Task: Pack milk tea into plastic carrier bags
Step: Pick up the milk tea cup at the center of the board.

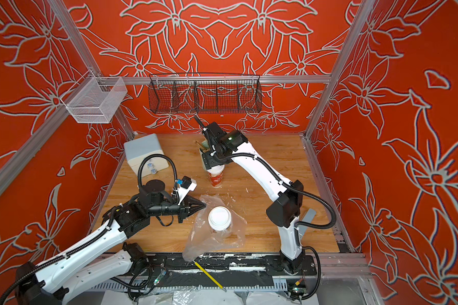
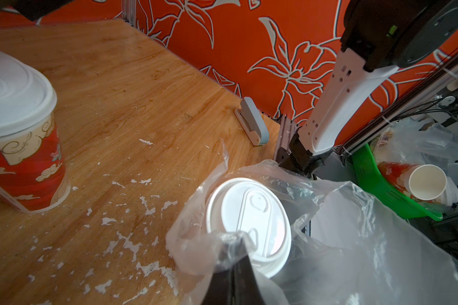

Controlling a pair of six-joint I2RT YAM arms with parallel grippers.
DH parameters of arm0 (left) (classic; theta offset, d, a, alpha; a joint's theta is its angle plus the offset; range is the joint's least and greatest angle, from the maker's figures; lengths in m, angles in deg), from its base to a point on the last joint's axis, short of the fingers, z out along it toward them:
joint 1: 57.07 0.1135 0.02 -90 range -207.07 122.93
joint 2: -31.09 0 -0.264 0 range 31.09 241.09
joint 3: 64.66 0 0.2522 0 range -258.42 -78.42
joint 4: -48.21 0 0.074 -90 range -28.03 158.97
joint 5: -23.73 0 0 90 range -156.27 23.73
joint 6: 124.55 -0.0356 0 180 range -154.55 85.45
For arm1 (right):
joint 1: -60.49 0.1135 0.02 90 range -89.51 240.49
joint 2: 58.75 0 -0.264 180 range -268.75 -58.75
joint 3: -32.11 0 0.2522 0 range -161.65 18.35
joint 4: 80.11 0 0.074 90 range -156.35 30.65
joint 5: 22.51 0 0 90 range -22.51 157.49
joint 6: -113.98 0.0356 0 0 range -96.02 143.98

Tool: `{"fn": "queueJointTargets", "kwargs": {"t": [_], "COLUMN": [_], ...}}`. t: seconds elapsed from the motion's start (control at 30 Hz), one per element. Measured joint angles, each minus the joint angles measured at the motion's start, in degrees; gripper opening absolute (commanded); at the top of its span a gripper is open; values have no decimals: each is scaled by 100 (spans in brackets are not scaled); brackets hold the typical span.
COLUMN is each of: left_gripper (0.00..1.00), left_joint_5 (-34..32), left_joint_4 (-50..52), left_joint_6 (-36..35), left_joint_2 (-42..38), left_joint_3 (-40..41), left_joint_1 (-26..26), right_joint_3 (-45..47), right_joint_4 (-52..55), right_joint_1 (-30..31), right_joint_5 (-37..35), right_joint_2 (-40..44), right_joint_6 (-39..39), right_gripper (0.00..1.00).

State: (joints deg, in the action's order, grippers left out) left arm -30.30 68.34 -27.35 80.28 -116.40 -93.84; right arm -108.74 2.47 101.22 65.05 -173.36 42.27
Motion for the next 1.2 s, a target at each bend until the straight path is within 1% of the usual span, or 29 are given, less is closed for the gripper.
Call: {"fn": "queueJointTargets", "kwargs": {"t": [0.13,0.23,0.5,0.67,0.9,1.03,1.07,1.13,1.2], "left_gripper": [0,0,0,0,0,0,0,0,0], "left_joint_5": [-39,-87,-173,-229,-271,-278,-282,-291,-293], "left_joint_4": [138,177,219,221,223,223,223,223,223], "left_joint_6": [-17,-35,-61,-79,-83,-83,-83,-83,-83], "left_joint_2": [0,0,0,-2,-37,-39,-39,-44,-52], "left_joint_3": [-28,-28,-28,-28,-28,-28,-28,-28,-28], "left_joint_1": [0,0,0,0,0,0,0,0,0], "right_joint_3": [-730,-1012,-1226,-1539,-1550,-1550,-1550,-1552,-1554], "right_joint_4": [356,570,813,905,949,966,966,968,968], "right_joint_1": [-76,-98,-96,-94,-94,-94,-94,-94,-94], "right_joint_5": [35,37,35,35,39,74,92,131,144], "right_joint_2": [-551,-844,-1167,-1403,-1497,-1504,-1506,-1515,-1517], "right_joint_6": [-105,-164,-251,-304,-321,-345,-361,-385,-391], "right_gripper": [83,83,83,81,77,67,61,52,46]}}
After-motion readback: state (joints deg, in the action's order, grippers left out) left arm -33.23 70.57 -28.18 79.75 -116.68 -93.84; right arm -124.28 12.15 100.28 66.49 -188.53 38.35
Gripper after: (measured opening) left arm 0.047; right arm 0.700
